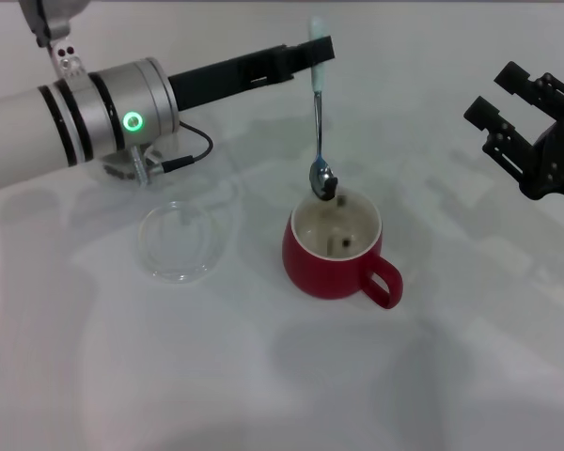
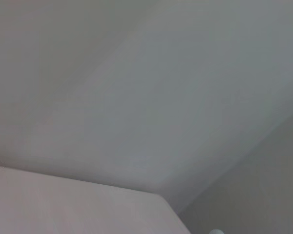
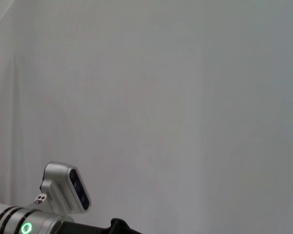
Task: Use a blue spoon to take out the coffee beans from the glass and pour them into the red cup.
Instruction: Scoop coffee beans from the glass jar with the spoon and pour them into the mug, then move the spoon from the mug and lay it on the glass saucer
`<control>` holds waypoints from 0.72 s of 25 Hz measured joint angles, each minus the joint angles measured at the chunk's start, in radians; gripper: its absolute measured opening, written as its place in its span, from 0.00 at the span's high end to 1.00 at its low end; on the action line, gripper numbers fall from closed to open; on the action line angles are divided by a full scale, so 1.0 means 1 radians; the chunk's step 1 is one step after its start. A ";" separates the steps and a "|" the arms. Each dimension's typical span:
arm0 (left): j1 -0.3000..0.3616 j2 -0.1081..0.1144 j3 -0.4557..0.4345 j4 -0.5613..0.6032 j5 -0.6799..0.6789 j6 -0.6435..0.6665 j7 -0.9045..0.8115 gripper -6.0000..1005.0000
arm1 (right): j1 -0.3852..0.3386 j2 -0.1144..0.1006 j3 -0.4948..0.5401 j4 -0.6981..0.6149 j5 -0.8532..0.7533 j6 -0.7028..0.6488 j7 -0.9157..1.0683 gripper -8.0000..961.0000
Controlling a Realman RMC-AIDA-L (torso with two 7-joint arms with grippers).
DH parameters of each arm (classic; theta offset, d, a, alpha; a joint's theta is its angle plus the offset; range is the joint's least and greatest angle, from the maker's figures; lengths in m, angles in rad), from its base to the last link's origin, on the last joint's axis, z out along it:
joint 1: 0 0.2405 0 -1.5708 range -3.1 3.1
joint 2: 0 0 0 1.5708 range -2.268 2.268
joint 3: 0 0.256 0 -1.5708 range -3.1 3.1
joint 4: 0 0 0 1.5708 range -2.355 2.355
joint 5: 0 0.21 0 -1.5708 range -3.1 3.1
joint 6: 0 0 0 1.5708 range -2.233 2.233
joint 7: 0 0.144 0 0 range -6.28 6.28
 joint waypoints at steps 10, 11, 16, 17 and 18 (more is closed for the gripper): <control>-0.039 0.002 -0.001 0.084 0.080 0.026 0.238 0.87 | 0.000 -0.015 0.000 0.000 0.012 0.012 0.000 0.43; -0.040 0.003 -0.001 0.085 0.085 0.032 0.243 0.87 | 0.001 -0.015 0.000 0.000 0.012 0.012 0.000 0.43; -0.041 0.008 -0.010 0.076 0.091 0.061 0.245 0.87 | 0.000 -0.017 0.000 0.000 0.016 0.013 0.001 0.43; -0.038 0.011 -0.011 0.075 0.088 0.067 0.239 0.87 | -0.001 -0.017 0.000 0.000 0.018 0.013 0.002 0.43; -0.031 0.016 -0.013 0.071 0.083 0.079 0.228 0.87 | -0.002 -0.017 0.000 0.000 0.020 0.013 0.003 0.43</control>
